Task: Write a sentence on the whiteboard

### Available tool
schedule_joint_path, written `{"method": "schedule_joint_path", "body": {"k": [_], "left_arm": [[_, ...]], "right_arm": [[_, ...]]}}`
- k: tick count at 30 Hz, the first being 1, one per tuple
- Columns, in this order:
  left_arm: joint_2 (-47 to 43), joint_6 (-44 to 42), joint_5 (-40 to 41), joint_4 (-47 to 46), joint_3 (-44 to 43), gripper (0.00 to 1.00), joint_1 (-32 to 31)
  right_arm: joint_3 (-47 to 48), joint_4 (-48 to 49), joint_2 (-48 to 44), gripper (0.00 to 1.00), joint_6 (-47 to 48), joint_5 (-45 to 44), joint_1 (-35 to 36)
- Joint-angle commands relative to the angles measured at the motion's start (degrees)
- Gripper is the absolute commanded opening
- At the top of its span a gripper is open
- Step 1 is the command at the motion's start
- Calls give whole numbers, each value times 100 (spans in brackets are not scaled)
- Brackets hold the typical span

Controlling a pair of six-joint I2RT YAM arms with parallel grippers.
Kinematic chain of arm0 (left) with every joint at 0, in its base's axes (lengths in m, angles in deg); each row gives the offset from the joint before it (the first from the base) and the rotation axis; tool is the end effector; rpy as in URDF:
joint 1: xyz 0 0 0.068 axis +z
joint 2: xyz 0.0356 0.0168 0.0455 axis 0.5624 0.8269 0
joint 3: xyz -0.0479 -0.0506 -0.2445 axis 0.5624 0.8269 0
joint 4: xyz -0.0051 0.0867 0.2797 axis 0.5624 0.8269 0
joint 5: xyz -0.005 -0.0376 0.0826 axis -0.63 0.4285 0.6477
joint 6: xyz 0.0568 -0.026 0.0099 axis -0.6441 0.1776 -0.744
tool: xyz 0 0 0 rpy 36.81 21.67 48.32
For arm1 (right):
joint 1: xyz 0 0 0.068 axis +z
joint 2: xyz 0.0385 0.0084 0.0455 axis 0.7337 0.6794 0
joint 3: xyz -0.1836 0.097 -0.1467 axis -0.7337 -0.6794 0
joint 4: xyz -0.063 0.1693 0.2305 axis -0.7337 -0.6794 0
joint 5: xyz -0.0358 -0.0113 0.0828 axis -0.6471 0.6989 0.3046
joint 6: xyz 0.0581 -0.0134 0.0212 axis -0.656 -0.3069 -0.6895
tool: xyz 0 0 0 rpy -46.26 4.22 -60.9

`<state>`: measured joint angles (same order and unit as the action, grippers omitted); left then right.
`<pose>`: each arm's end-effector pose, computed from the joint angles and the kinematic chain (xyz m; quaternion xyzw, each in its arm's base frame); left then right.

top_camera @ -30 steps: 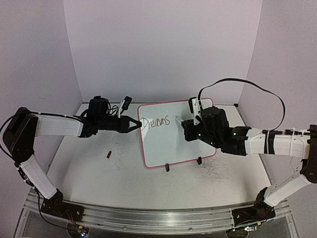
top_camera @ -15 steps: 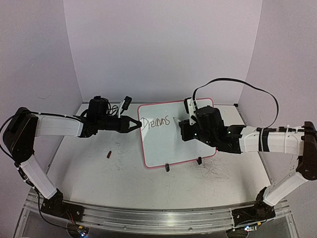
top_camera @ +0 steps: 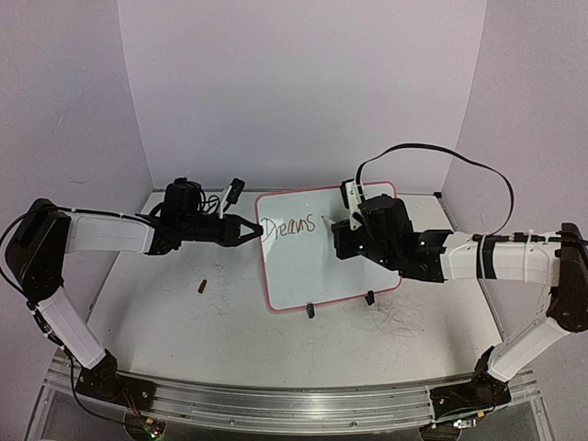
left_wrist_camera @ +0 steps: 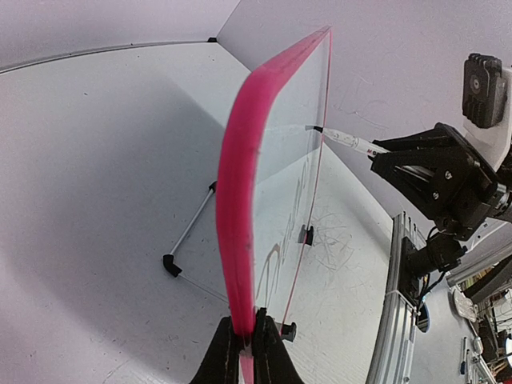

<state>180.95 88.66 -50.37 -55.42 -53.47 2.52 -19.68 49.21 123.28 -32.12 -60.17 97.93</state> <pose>0.3188 -0.2320 0.1868 0.2732 0.7588 -0.4661 0.3637 0.2571 0.2926 0.2302 -0.1872 0.8003 0.1934 0.5358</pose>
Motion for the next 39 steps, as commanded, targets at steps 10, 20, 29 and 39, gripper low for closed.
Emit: {"method": "schedule_joint_path", "body": {"k": [10, 20, 29, 39], "left_arm": [[-89, -209, -48, 67, -146, 0, -99], [-75, -218, -57, 74, -166, 0, -108], [-115, -235, -37, 83, -147, 0, -108], [-133, -250, -39, 93, -145, 0, -108]], "right_arm": [[213, 52, 101, 0, -31, -276, -54], [-161, 161, -378, 0, -113, 155, -41], [-42, 170, -159, 0, -95, 151, -46], [18, 145, 29, 0, -142, 63, -44]]}}
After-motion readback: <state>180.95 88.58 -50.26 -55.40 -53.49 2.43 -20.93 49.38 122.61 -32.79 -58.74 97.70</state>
